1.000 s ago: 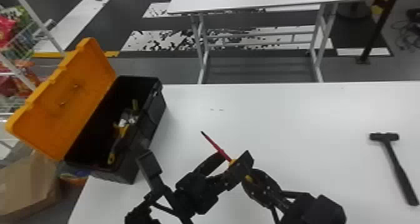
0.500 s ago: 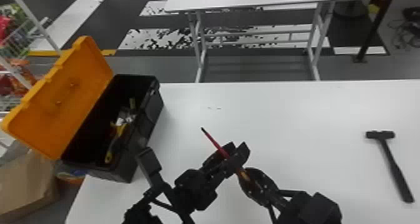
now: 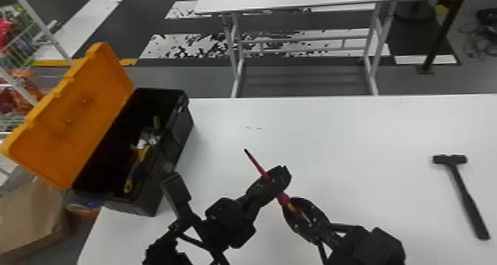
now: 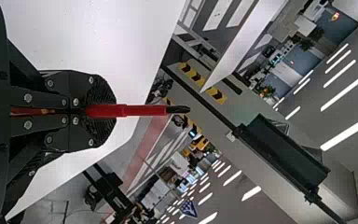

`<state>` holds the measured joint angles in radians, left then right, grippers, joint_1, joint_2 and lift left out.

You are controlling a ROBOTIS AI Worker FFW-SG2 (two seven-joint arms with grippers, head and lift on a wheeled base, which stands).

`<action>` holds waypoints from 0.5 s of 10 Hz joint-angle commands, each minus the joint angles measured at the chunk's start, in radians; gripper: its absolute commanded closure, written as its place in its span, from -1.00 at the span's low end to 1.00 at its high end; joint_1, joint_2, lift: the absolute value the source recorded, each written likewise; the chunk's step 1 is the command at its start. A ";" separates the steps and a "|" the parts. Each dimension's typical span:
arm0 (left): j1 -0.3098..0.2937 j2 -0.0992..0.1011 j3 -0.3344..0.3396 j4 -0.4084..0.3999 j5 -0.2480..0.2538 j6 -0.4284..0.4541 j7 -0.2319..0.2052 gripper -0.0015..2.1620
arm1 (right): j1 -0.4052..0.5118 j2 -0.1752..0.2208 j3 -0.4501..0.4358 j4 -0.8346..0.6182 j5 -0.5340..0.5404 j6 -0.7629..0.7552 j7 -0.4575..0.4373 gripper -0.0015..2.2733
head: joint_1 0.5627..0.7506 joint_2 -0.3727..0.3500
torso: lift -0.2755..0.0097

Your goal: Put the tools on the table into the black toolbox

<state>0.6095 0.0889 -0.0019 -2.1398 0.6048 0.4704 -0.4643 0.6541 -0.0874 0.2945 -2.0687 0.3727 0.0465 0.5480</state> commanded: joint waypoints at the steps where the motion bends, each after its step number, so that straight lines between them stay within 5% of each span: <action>1: -0.002 0.000 0.003 0.000 -0.005 -0.005 -0.007 0.97 | 0.007 0.000 0.000 -0.002 0.000 -0.001 -0.005 0.78 | 0.41 0.52 | 0.41; 2: -0.007 0.000 0.010 0.000 -0.005 -0.005 -0.007 0.97 | 0.013 0.002 0.000 -0.004 0.000 -0.004 -0.010 0.13 | 0.41 0.52 | 0.41; 3: -0.008 0.000 0.014 0.000 -0.004 -0.005 -0.007 0.97 | 0.015 0.002 0.000 -0.005 -0.003 -0.004 -0.010 -0.72 | 0.41 0.53 | 0.41; 5: -0.010 0.000 0.017 0.000 -0.004 -0.005 -0.008 0.97 | 0.016 0.002 0.000 -0.005 -0.012 -0.001 -0.014 -0.92 | 0.41 0.55 | 0.41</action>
<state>0.6007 0.0890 0.0148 -2.1398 0.6011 0.4655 -0.4723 0.6699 -0.0859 0.2944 -2.0739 0.3638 0.0425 0.5322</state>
